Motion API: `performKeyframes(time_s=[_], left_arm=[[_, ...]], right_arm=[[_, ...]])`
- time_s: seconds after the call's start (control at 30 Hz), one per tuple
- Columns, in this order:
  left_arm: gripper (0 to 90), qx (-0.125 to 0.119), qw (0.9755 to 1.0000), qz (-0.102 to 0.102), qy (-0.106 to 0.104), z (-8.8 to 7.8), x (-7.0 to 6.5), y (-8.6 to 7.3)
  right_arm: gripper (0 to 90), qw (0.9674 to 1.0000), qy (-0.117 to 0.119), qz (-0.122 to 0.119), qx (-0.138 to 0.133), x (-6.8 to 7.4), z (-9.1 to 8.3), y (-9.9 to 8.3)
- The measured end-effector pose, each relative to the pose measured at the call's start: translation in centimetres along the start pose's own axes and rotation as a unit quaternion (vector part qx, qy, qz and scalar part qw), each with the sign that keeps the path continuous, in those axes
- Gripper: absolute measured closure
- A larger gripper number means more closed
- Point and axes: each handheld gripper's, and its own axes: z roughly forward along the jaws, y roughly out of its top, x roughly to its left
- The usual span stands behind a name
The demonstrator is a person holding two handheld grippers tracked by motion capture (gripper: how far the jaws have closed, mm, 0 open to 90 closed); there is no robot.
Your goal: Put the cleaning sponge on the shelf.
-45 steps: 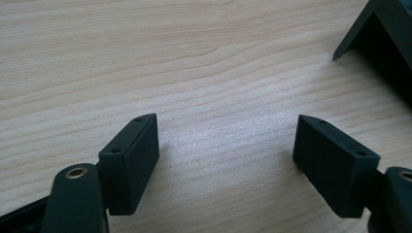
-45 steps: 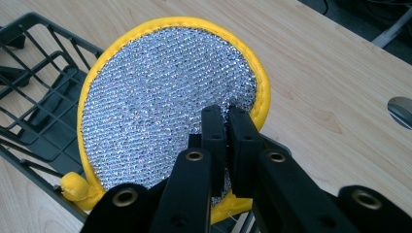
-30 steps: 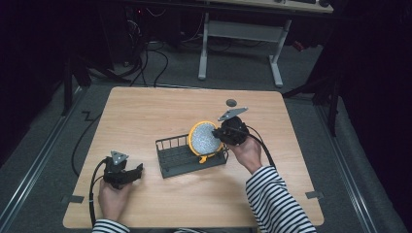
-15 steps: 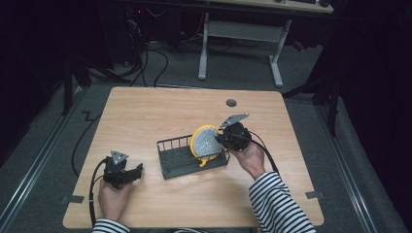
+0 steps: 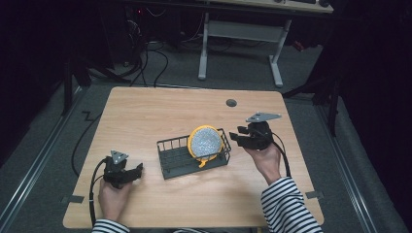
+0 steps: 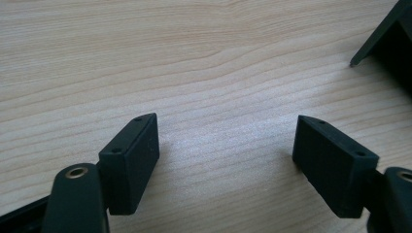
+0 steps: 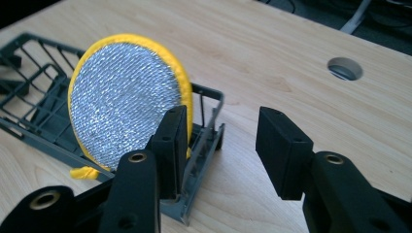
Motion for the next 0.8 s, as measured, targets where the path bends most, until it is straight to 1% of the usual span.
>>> performKeyframes(time_s=[0.07, 0.1, 0.13, 0.2, 0.27, 0.33, 0.37, 0.43, 0.47, 0.5, 0.53, 0.57, 0.6, 0.63, 0.67, 0.7, 0.73, 0.77, 0.8], left_arm=[[25.5, 0.0, 1.0, 0.0, 0.0, 0.0, 0.0, 0.0], [25.5, 0.0, 1.0, 0.0, 0.0, 0.0, 0.0, 0.0], [25.5, 0.0, 1.0, 0.0, 0.0, 0.0, 0.0, 0.0], [25.5, 0.0, 1.0, 0.0, 0.0, 0.0, 0.0, 0.0], [25.5, 0.001, 1.0, 0.0, 0.0, 0.0, 0.0, 0.0], [25.5, 0.001, 1.0, 0.0, 0.0, 0.0, 0.0, 0.0], [25.5, 0.001, 1.0, 0.0, 0.0, 0.0, 0.0, 0.0], [25.5, 0.001, 1.0, -0.001, 0.0, 0.0, 0.0, 0.0], [25.4, 0.001, 1.0, 0.0, 0.0, 0.0, 0.0, 0.0], [25.4, 0.001, 1.0, 0.0, -0.001, 0.0, 0.0, 0.0], [25.4, 0.001, 1.0, 0.0, -0.001, 0.0, 0.0, 0.0], [25.4, 0.0, 1.0, 0.0, 0.0, 0.0, 0.0, 0.0], [25.7, 0.0, 1.0, -0.002, 0.0, 0.0, 0.0, 0.0], [25.8, 0.0, 1.0, -0.002, 0.0, 0.0, 0.0, 0.0], [25.7, 0.0, 1.0, -0.002, 0.0, 0.0, 0.0, 0.0], [25.7, 0.0, 1.0, -0.002, 0.0, 0.0, 0.0, 0.0], [25.6, 0.0, 1.0, -0.002, 0.0, 0.0, 0.0, 0.0], [25.6, 0.001, 1.0, -0.002, 0.0, 0.0, 0.0, 0.0], [25.6, 0.0, 1.0, -0.002, 0.001, 0.0, 0.0, 0.0]], right_arm=[[55.3, 0.9999, -0.004, 0.013, -0.001, -0.6, -0.6, -0.7], [55.4, 0.9999, -0.007, 0.015, 0.001, -0.8, -0.7, -0.9], [55.7, 0.9996, -0.014, 0.023, -0.003, -1.3, -1.3, -1.5], [55.5, 0.9995, -0.014, 0.028, -0.007, -1.5, -1.5, -1.8], [55.4, 0.999, -0.022, 0.039, -0.004, -2.2, -1.9, -2.7], [55.6, 0.9983, -0.023, 0.053, -0.013, -2.8, -2.4, -3.6], [55.5, 0.9979, -0.026, 0.058, -0.011, -3.0, -2.6, -4.0], [55.7, 0.9979, -0.032, 0.054, -0.015, -3.1, -2.9, -4.4], [55.6, 0.9975, -0.031, 0.06, -0.018, -3.3, -3.3, -5.1], [55.6, 0.9975, -0.031, 0.06, -0.018, -3.3, -3.3, -5.1], [55.7, 0.9973, -0.034, 0.063, -0.015, -3.4, -3.4, -5.4], [55.7, 0.9972, -0.035, 0.063, -0.019, -3.5, -3.4, -5.7], [55.6, 0.9959, -0.038, 0.081, -0.018, -4.0, -3.3, -6.9], [55.6, 0.9954, -0.039, 0.085, -0.019, -4.2, -3.3, -7.4], [55.6, 0.9954, -0.039, 0.085, -0.019, -4.2, -3.3, -7.4], [55.5, 0.9948, -0.039, 0.093, -0.016, -4.5, -3.1, -7.9], [55.3, 0.9935, -0.05, 0.101, -0.012, -4.9, -2.8, -9.3], [55.3, 0.9935, -0.05, 0.101, -0.012, -4.9, -2.8, -9.3], [55.1, 0.9918, -0.057, 0.114, -0.008, -5.3, -2.5, -10.6]])
